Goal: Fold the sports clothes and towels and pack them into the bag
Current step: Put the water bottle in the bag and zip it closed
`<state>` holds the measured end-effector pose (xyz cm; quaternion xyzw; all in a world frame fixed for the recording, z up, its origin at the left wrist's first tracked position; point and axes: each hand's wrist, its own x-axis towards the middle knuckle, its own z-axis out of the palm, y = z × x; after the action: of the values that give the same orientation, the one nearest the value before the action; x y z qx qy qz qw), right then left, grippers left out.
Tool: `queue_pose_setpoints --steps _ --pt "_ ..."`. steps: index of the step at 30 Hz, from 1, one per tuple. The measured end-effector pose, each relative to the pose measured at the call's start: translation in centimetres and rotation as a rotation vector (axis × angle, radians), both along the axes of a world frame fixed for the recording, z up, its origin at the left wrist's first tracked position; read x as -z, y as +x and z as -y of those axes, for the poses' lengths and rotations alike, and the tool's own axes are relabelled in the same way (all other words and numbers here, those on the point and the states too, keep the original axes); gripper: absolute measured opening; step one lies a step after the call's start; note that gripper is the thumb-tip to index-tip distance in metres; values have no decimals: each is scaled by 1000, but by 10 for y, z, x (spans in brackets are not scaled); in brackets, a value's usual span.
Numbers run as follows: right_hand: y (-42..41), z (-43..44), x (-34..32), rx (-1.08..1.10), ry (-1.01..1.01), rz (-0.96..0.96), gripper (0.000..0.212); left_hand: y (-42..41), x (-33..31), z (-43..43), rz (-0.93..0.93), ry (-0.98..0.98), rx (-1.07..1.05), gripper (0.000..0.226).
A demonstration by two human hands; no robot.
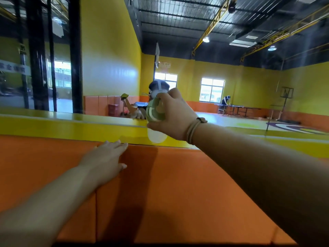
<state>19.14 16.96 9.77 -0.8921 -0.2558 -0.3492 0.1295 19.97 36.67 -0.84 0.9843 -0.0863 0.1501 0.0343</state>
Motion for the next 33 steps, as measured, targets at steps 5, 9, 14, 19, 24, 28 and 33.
queue_pose_setpoints --steps 5,9,14,19,24,28,33 --pt "-52 9 33 -131 72 26 83 -63 19 -9 -12 56 76 61" --pt "-96 17 69 -216 114 -10 80 -112 52 -19 -107 -8 145 58" --pt "-150 24 118 -289 221 -52 75 -169 80 -23 -287 -72 129 45" --pt "-189 38 166 -276 335 -231 78 -206 104 -27 -342 -173 99 37" --pt "-217 42 196 -280 375 -301 82 -236 119 -31 -240 -105 166 55" --pt "-228 42 208 -291 371 -313 77 -243 138 -35 -139 -82 196 41" --pt "-230 43 212 -291 398 -293 74 -244 139 -39 -73 -76 254 22"
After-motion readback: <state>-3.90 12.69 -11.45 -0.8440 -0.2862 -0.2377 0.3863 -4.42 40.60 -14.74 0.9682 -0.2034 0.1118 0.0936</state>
